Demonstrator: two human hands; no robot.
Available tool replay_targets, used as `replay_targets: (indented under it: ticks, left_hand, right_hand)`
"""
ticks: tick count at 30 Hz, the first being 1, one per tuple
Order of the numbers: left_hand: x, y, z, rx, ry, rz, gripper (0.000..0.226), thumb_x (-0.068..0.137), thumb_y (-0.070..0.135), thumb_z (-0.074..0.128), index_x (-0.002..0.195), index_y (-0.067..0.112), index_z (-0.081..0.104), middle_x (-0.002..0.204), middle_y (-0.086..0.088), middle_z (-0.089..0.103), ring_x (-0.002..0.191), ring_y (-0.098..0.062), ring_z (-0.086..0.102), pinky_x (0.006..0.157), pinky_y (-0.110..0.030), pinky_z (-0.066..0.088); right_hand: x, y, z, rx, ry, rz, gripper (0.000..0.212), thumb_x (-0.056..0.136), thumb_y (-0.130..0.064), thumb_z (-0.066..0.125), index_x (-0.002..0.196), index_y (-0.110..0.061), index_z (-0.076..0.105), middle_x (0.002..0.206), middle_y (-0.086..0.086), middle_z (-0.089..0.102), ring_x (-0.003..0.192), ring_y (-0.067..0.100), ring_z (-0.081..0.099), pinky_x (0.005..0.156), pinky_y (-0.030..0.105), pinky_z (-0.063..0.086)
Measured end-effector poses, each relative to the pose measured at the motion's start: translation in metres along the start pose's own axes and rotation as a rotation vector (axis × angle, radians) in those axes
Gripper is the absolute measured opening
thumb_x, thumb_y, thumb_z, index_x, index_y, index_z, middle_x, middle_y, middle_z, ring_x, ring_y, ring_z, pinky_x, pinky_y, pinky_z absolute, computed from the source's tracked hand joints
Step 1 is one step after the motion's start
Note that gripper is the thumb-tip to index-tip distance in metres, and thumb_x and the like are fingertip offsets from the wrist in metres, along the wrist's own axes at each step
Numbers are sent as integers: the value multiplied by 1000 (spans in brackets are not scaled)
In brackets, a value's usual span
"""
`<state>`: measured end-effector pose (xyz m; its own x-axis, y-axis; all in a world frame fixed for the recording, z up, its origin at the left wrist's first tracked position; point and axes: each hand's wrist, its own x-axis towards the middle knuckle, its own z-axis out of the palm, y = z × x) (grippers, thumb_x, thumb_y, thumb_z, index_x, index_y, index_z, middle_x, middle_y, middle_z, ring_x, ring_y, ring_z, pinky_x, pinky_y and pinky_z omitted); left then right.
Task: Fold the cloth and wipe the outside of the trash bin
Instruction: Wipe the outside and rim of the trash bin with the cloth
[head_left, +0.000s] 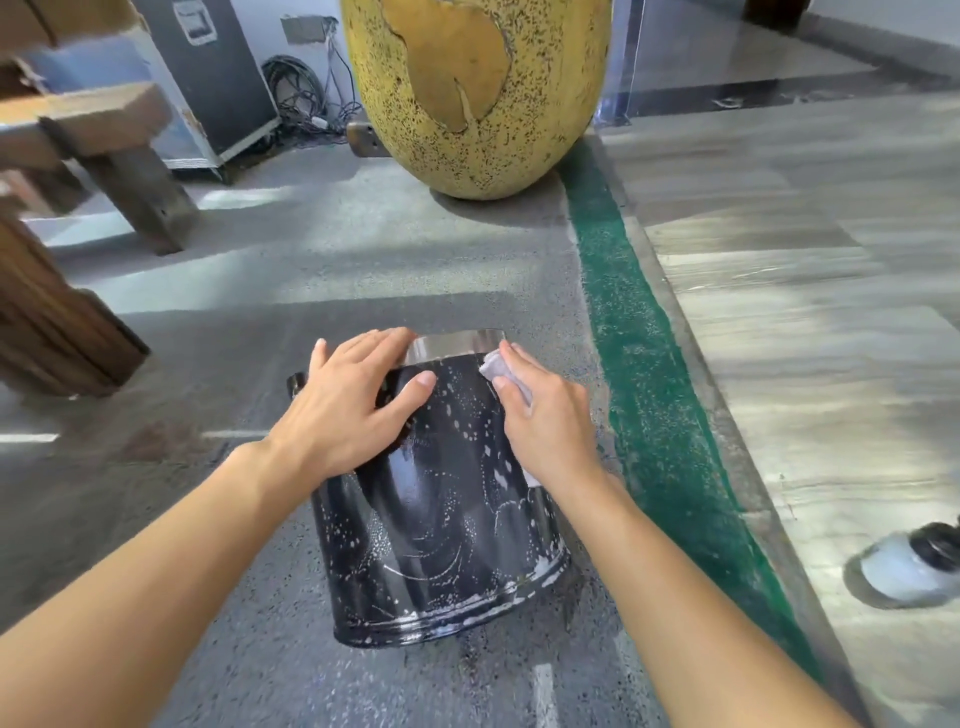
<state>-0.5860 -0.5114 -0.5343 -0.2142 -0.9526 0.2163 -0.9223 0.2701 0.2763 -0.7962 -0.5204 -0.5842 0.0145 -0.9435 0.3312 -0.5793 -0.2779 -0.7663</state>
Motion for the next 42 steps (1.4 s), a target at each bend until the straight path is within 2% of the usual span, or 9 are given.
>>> replay_targets:
  ticks: [8, 14, 18, 22, 25, 28, 32, 36, 42]
  left_hand:
    - [13, -7, 5, 75, -58, -95, 80, 89, 74, 21, 153, 28, 28, 161, 3, 30, 150, -18, 22, 120, -55, 17]
    - [13, -24, 0, 67, -94, -191, 69, 95, 67, 32, 152, 27, 31, 157, 0, 37, 140, -27, 40, 113, -45, 31]
    - [14, -17, -3, 35, -83, -160, 66, 96, 64, 34, 150, 26, 34, 151, 0, 45, 133, -27, 46, 111, -46, 35]
    - [9, -11, -6, 22, -99, -159, 66, 97, 63, 35, 154, 31, 29, 161, 1, 29, 149, -20, 25, 120, -47, 21]
    - [-1, -9, -10, 1, -85, -135, 64, 98, 59, 38, 154, 31, 28, 162, 3, 26, 151, -16, 18, 122, -50, 17]
    - [-11, -7, -14, 1, -71, -122, 66, 97, 59, 40, 155, 30, 27, 162, 5, 25, 151, -15, 18, 121, -52, 18]
    - [-25, 2, -22, -43, -84, -107, 66, 95, 60, 43, 154, 37, 26, 165, 9, 11, 152, -16, 15, 122, -50, 18]
    - [-38, 17, -17, 8, -109, -72, 65, 96, 59, 39, 155, 41, 16, 166, 7, 2, 153, -15, 2, 124, -44, 3]
    - [-38, 31, -13, -24, -84, -86, 60, 98, 50, 42, 154, 37, 23, 165, 8, 13, 153, -14, 3, 123, -50, -1]
  right_hand:
    - [-40, 16, 2, -79, -153, 67, 42, 96, -14, 56, 137, -15, 52, 142, 4, 50, 128, 18, 50, 107, 13, 23]
    - [-103, 33, -14, -171, -287, 30, 38, 97, -15, 52, 134, -24, 56, 142, -3, 50, 126, 14, 50, 107, 21, 32]
    - [-123, 32, -24, -199, -286, -27, 29, 94, -8, 57, 116, -24, 65, 132, -4, 60, 124, 15, 53, 99, 18, 30]
    - [-129, 35, -30, -178, -311, -5, 34, 97, -16, 53, 130, -24, 58, 137, -8, 55, 125, 6, 50, 103, 10, 26]
    - [-124, 37, -43, -133, -236, 88, 41, 95, -27, 56, 136, -31, 51, 119, -11, 67, 93, -2, 57, 76, 0, 36]
    - [-99, 32, -53, -44, -116, 167, 36, 92, -28, 61, 128, -31, 59, 117, -14, 68, 93, -4, 57, 71, -11, 27]
    - [-56, 13, -55, 84, -42, 280, 34, 91, -33, 62, 125, -34, 62, 124, -16, 64, 98, 9, 66, 82, 16, 49]
    - [-22, -14, -42, 7, -43, 168, 37, 95, -28, 58, 132, -29, 57, 131, -9, 59, 120, 18, 56, 97, 18, 34]
    - [-3, -29, -28, -147, -44, 38, 37, 97, -26, 53, 134, -24, 56, 134, 2, 59, 122, 28, 54, 99, 27, 32]
